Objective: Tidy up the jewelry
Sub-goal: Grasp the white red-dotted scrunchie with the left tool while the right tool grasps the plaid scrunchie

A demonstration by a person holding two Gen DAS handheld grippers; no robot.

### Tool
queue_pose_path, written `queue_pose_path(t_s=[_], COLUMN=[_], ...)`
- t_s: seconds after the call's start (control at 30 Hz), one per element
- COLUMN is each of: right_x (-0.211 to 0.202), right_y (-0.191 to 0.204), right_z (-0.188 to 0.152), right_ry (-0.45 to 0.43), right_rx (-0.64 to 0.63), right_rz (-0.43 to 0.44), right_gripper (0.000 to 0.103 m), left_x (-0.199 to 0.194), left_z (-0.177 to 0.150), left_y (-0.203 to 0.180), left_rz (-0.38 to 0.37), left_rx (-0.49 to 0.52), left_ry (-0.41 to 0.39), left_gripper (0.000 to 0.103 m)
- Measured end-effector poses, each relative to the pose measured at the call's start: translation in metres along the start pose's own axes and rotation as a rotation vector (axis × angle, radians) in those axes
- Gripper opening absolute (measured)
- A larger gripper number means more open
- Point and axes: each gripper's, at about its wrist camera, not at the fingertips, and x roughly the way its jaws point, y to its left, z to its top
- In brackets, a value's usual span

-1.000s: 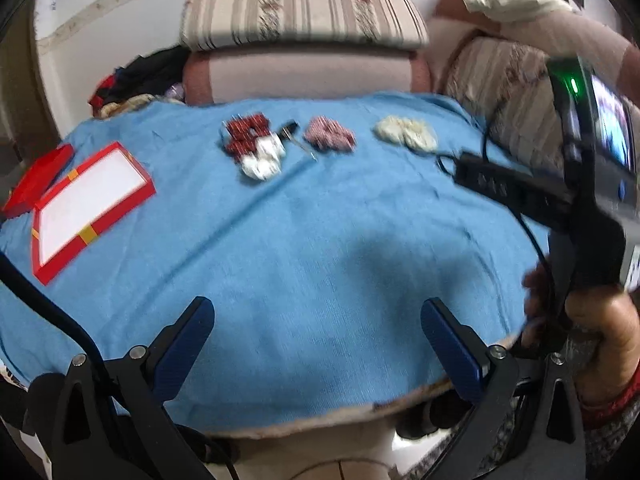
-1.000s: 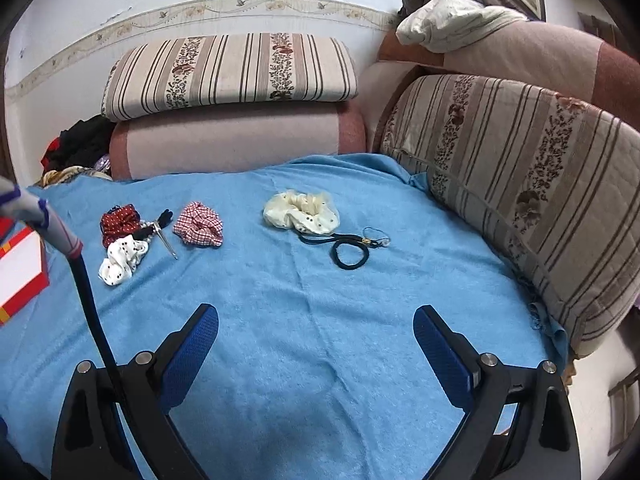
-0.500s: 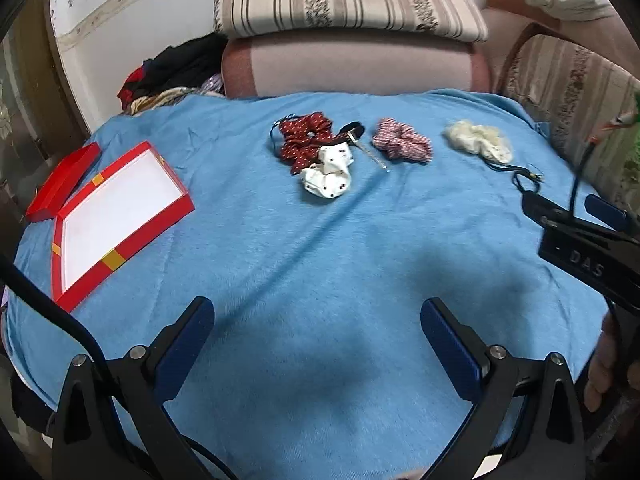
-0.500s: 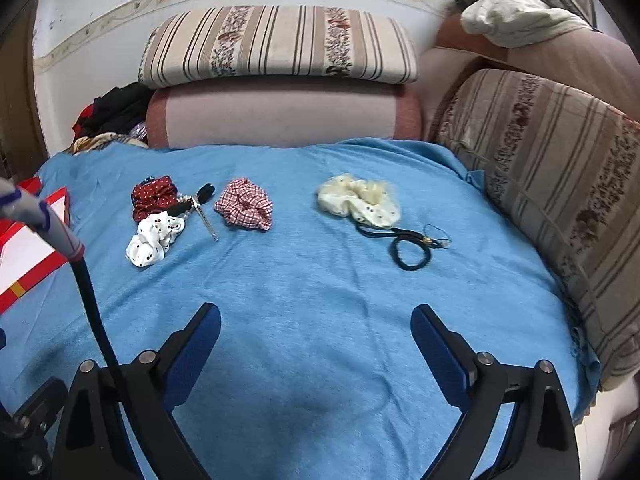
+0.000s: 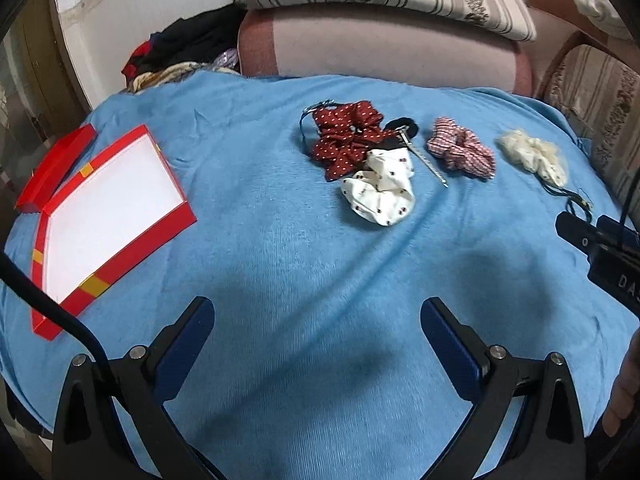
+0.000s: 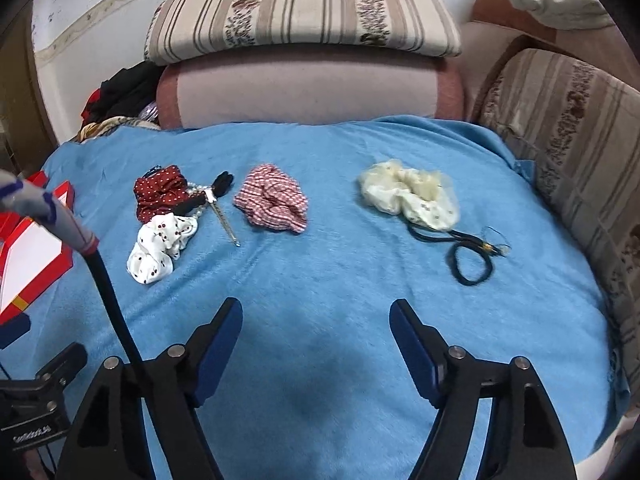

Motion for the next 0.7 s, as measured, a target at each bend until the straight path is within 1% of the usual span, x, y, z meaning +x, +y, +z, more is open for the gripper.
queue_pose_path(t_s=[0.1, 0.23, 0.27, 0.4, 0.53, 0.63, 0.7], right_x=[0.009, 0.021, 0.025, 0.038, 0.051, 0.065, 0.078], right_y=[0.007, 0.01, 0.009, 0.006, 0.0, -0.005, -0.005], right_z=[0.006, 0.013, 0.014, 0.02, 0.03, 0.043, 0.055], right_ry=[0.003, 0.002, 0.003, 0.013, 0.001, 0.002, -0.001], right_rx=[-0.023, -0.027, -0.025, 0.001, 0.025, 0.038, 0.036], right_rz=[0.008, 0.024, 0.029, 0.078, 0.116, 0.135, 0.131], right_gripper=[0.078, 0.077, 0.077, 0.075, 0.074, 0.074, 0.074], left_x=[0.012, 0.026, 0.03, 0.044, 0.058, 0.064, 0.07], left_z=[0.006, 0.014, 0.017, 0.03, 0.045, 0.057, 0.065], left_y=[0.007, 0.014, 0.016, 0.022, 0.022, 0.015, 0.006], left_rz=[-0.011, -0.027, -0.044, -0.117, -0.184, -0.228, -0.256], left_rx=[-0.019, -0.024, -0.031, -0.08, -0.127, -0.123, -0.099], left_ry=[0.018, 0.038, 0.042, 0.048, 0.045, 0.025, 0.017], left_gripper=[0.099, 0.088, 0.087, 0.087, 0.087, 0.087, 0.087])
